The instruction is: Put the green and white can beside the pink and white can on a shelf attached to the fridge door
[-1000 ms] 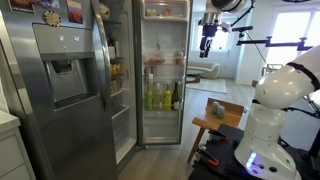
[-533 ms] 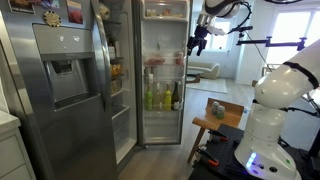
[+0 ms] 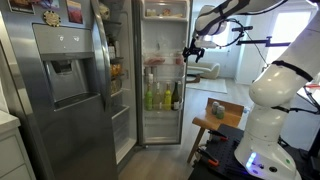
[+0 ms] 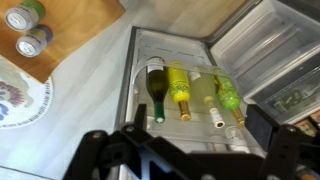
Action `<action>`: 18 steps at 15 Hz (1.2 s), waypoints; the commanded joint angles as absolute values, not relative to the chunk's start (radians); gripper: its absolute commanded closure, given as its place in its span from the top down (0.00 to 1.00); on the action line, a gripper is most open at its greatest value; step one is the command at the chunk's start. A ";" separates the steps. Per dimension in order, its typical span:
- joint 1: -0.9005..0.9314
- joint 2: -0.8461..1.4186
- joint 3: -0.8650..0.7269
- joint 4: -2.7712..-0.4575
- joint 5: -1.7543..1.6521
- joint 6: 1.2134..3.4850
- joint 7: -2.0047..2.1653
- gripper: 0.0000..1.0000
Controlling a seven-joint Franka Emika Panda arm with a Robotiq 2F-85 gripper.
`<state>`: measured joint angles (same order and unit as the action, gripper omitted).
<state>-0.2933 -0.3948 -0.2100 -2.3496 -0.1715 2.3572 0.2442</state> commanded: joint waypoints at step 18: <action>-0.462 -0.006 -0.391 -2.245 -0.373 2.503 0.738 1.00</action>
